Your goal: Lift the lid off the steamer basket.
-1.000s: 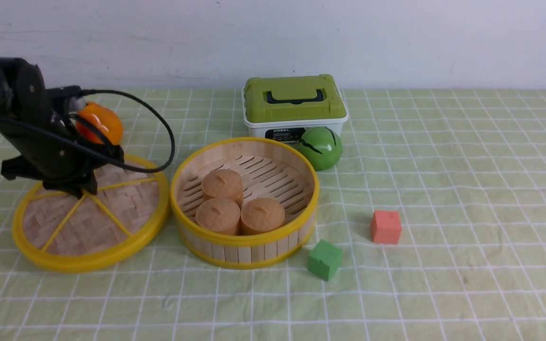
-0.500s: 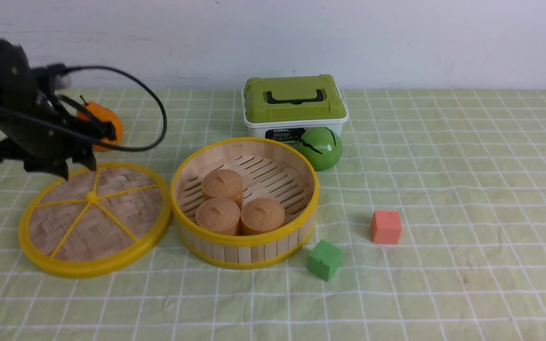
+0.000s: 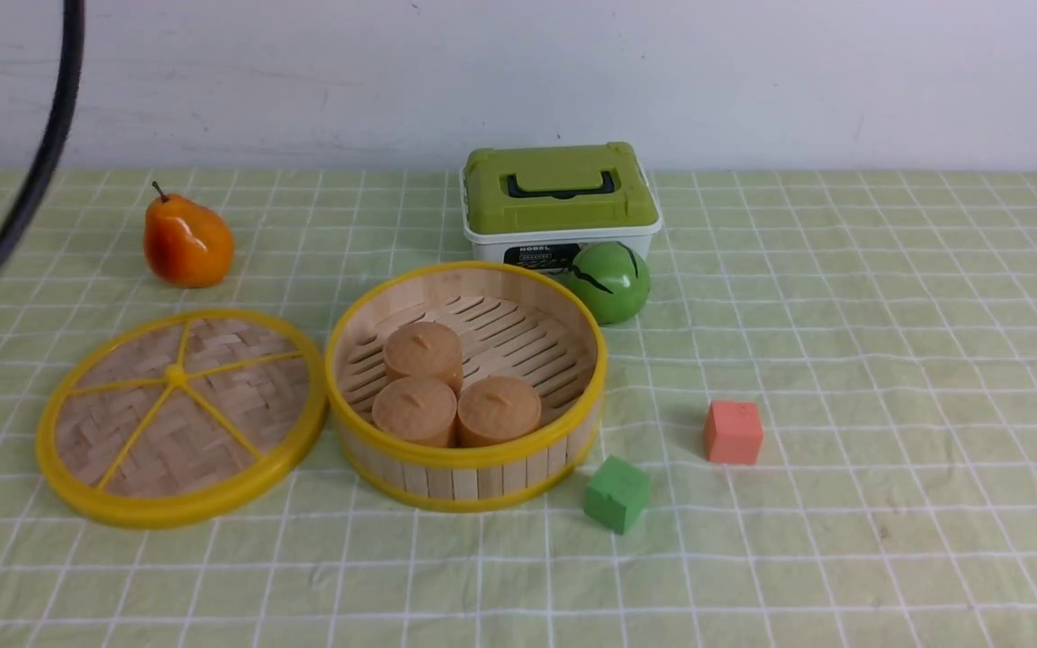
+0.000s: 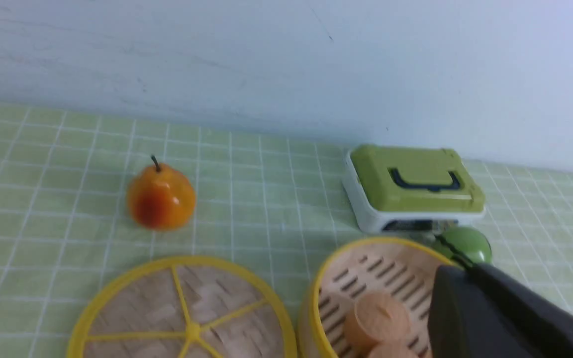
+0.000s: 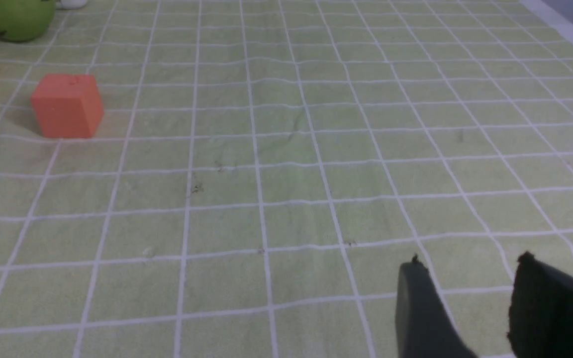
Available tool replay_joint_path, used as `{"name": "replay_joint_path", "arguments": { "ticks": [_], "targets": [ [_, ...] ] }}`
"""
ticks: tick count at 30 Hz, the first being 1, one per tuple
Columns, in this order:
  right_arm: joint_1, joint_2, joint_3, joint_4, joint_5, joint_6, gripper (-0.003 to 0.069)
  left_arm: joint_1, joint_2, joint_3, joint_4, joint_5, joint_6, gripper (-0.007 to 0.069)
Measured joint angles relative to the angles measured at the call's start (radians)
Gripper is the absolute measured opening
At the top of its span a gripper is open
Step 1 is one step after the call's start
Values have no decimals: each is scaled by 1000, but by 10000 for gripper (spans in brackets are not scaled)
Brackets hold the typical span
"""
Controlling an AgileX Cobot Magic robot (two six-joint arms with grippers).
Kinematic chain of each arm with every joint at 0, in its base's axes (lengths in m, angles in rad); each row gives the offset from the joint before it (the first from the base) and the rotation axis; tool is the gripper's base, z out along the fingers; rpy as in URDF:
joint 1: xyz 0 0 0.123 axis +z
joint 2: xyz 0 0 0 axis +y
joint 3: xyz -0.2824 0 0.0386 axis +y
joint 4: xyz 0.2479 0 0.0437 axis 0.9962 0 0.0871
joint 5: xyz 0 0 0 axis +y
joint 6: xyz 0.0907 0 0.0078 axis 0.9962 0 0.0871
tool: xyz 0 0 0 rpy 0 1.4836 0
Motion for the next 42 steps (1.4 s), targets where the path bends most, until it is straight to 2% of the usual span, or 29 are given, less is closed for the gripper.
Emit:
{"name": "replay_joint_path", "arguments": {
  "ticks": [8,16,24,28,32,35,39,40,42],
  "targets": [
    [0,0,0,0,0,0,241,0,-278,375,-150,-6,93,-13],
    [0,0,0,0,0,0,241,0,-406,552,-199,76,96,-13],
    [0,0,0,0,0,0,241,-11,-443,587,-70,70,96,-13],
    [0,0,0,0,0,0,241,-15,-538,674,-54,-47,99,-13],
    [0,0,0,0,0,0,241,-15,-701,849,-70,-264,117,-13],
    [0,0,0,0,0,0,241,-15,-785,941,-37,-339,99,-13],
    [0,0,0,0,0,0,241,-16,-877,1055,119,-363,-54,-13],
    [0,0,0,0,0,0,241,-16,-877,1057,126,-363,-63,-13],
    [0,0,0,0,0,0,241,-19,-881,1066,188,-314,-131,-13]
  ]
}}
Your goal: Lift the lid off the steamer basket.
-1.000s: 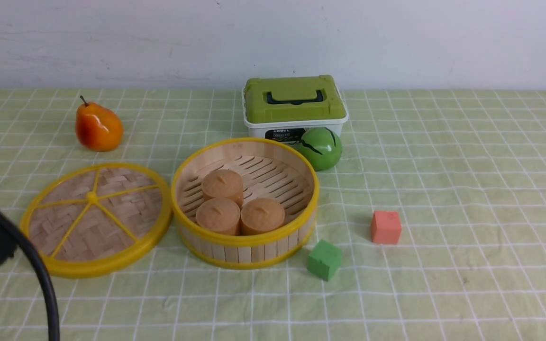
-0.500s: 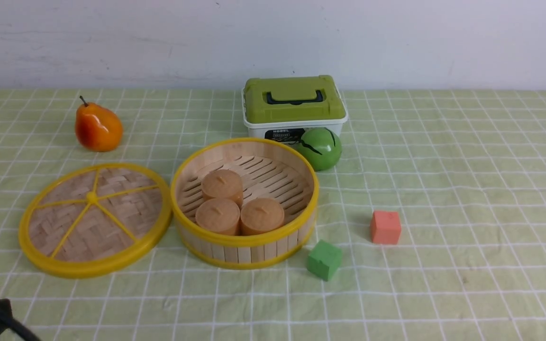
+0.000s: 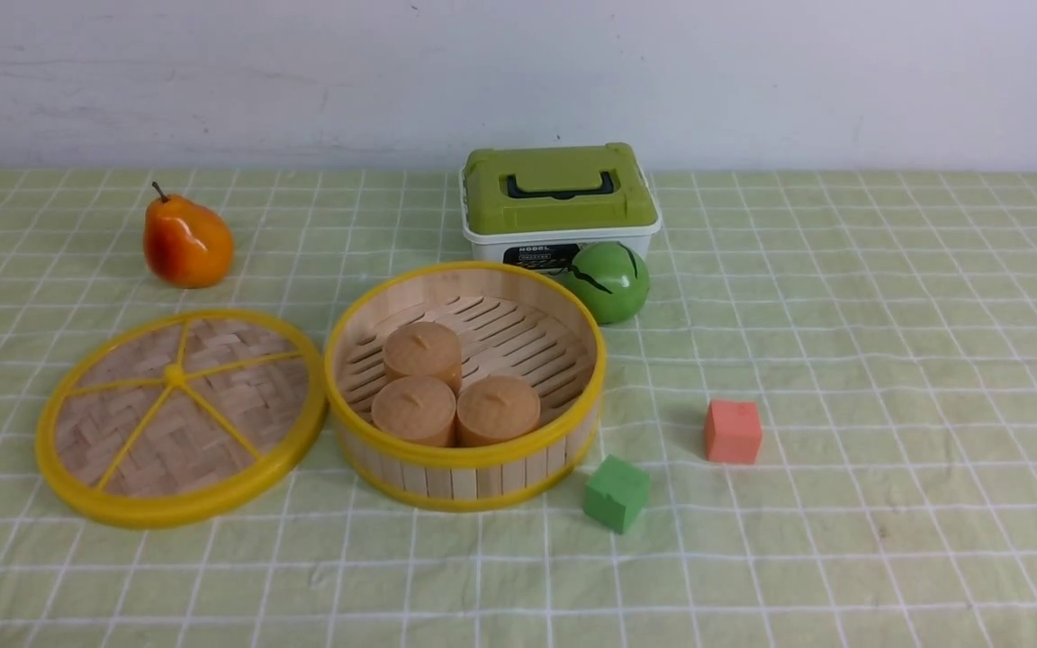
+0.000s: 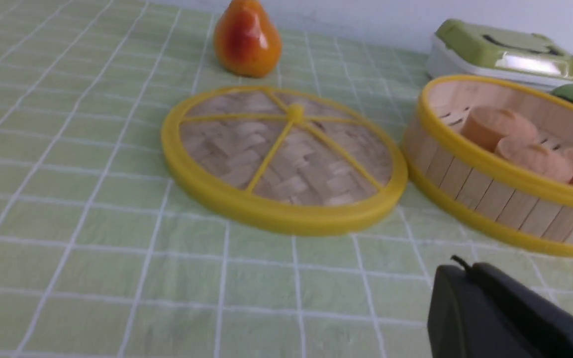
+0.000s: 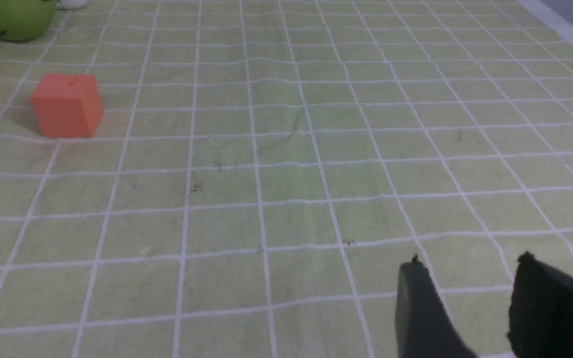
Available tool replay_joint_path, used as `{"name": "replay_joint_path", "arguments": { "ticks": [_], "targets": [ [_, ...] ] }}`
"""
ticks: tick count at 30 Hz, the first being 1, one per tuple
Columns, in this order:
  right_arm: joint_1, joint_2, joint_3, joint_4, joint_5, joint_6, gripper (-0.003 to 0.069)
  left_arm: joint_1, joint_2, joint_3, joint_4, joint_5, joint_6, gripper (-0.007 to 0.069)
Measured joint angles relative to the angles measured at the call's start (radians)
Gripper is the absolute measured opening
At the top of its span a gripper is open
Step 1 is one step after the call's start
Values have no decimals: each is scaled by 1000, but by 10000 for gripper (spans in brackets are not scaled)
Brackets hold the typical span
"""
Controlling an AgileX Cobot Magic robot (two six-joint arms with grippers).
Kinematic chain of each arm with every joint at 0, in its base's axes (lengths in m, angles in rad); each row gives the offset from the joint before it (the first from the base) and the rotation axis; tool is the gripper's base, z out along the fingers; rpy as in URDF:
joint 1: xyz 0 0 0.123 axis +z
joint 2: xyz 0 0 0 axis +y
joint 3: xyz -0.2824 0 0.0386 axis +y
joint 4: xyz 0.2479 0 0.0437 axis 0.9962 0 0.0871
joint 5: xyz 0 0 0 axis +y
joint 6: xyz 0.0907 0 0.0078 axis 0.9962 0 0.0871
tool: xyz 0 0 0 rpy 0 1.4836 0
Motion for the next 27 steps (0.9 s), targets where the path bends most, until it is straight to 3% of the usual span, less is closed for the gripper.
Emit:
{"name": "replay_joint_path", "arguments": {
  "ticks": [6,27],
  "targets": [
    [0,0,0,0,0,0,241,0,0,7,37,121,17,-13],
    [0,0,0,0,0,0,241,0,0,7,38,121,47,-13]
  ]
}}
